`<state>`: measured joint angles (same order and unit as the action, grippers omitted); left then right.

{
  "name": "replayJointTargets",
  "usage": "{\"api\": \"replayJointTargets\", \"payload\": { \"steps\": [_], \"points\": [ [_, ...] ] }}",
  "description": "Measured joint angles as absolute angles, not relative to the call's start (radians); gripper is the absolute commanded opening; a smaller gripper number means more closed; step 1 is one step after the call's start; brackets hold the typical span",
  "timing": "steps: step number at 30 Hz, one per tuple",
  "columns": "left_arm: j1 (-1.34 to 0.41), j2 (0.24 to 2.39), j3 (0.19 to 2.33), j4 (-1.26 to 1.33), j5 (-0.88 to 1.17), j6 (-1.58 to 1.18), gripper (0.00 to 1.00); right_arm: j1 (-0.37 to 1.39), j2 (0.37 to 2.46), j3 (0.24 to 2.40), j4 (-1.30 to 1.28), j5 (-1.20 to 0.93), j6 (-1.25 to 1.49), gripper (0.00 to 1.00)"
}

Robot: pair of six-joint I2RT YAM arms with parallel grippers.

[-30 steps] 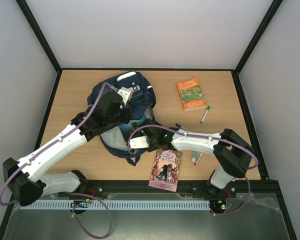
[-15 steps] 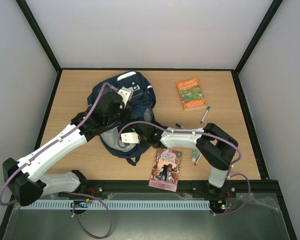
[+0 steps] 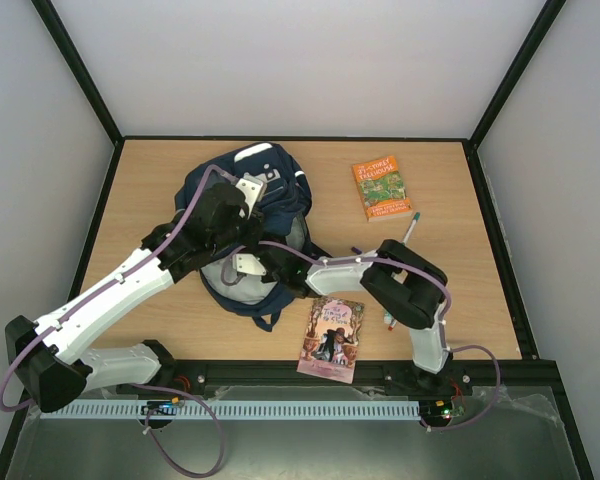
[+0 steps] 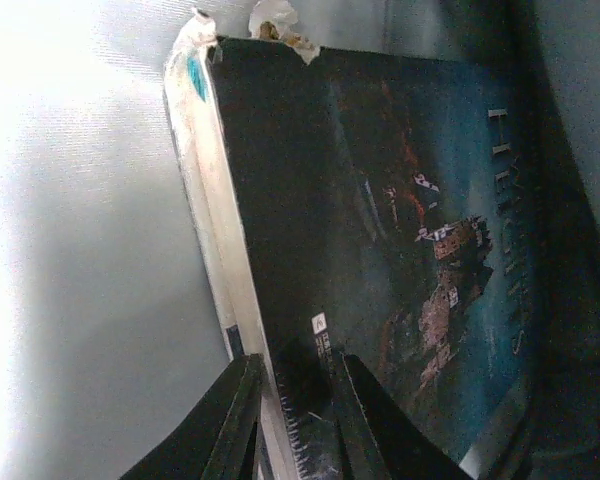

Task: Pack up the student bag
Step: Place the book in the student bag.

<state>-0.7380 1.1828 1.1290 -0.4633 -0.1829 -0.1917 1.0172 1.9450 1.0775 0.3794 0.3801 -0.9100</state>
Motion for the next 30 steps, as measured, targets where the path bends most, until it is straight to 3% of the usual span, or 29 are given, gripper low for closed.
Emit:
{"api": "replayJointTargets", "payload": {
  "steps": [6,17,22,30],
  "points": [
    [-0.738,1.183,1.129,-0.464,-0.183,-0.191,0.02,1.014,2.023,1.095,0.527,0.455,-0.955,0.21],
    [-0.738,1.183,1.129,-0.464,-0.186,-0.187,0.03,1.001,2.085,1.159,0.573,0.493,-0.958,0.24],
    [-0.738,1.183,1.129,-0.463,-0.196,-0.175,0.02,1.030,2.007,1.082,0.525,0.487,-0.938,0.32],
    [-0.723,1.183,1.129,-0.463,-0.200,-0.148,0.02,1.126,1.775,0.957,0.310,0.424,-0.803,0.36]
  ]
}}
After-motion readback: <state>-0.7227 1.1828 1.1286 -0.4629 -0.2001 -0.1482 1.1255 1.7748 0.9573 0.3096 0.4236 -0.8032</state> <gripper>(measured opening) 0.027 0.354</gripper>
